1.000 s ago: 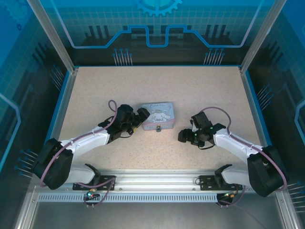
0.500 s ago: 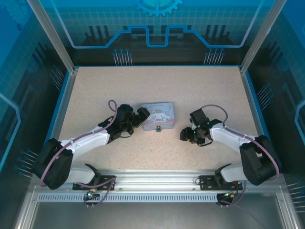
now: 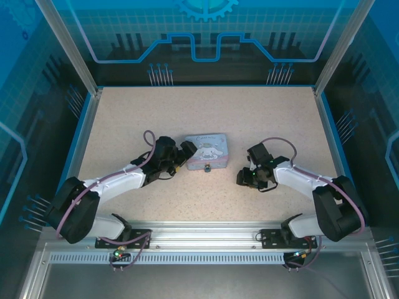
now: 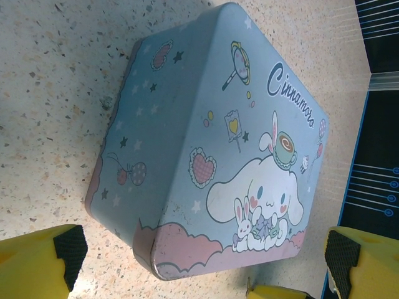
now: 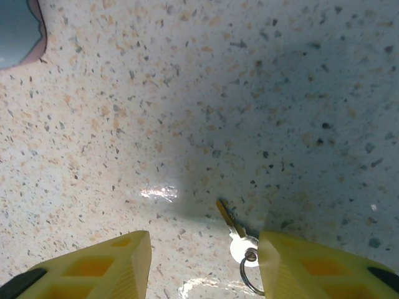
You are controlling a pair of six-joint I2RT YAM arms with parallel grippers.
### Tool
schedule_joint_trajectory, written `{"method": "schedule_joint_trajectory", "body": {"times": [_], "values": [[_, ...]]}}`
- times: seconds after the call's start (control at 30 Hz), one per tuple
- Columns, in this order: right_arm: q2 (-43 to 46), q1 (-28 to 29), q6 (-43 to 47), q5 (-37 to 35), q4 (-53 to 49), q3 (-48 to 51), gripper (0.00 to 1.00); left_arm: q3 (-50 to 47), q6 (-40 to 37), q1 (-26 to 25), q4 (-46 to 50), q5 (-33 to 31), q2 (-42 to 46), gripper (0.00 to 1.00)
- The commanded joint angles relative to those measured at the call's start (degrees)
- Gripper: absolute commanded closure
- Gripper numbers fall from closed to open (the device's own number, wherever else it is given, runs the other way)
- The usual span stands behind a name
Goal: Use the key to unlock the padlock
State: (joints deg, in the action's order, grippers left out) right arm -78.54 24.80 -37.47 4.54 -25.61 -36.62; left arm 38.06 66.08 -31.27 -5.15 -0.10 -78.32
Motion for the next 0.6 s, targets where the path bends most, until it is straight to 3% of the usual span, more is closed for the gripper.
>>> {"method": "schedule_joint_trajectory", "body": {"times": [0.0,0.33,0.57], "values": [[-0.34,1.46,-0.84,-1.37,-1.67,0.52,0.51,-0.27,0.31,0.33,-1.14,1.11,-0.34,0.01],[-2.18,6.36,-3.37,-6.34,-5.08,0.03,0.53,-0.32,0.56,0.33,-1.28,1.16,-0.62,0.01],[-3.02,8.19,-4.71,-9.00,-6.19,-0.02,0.61,-0.14,0.62,0.33,-1.44,1.36,-0.76,0.01]]}}
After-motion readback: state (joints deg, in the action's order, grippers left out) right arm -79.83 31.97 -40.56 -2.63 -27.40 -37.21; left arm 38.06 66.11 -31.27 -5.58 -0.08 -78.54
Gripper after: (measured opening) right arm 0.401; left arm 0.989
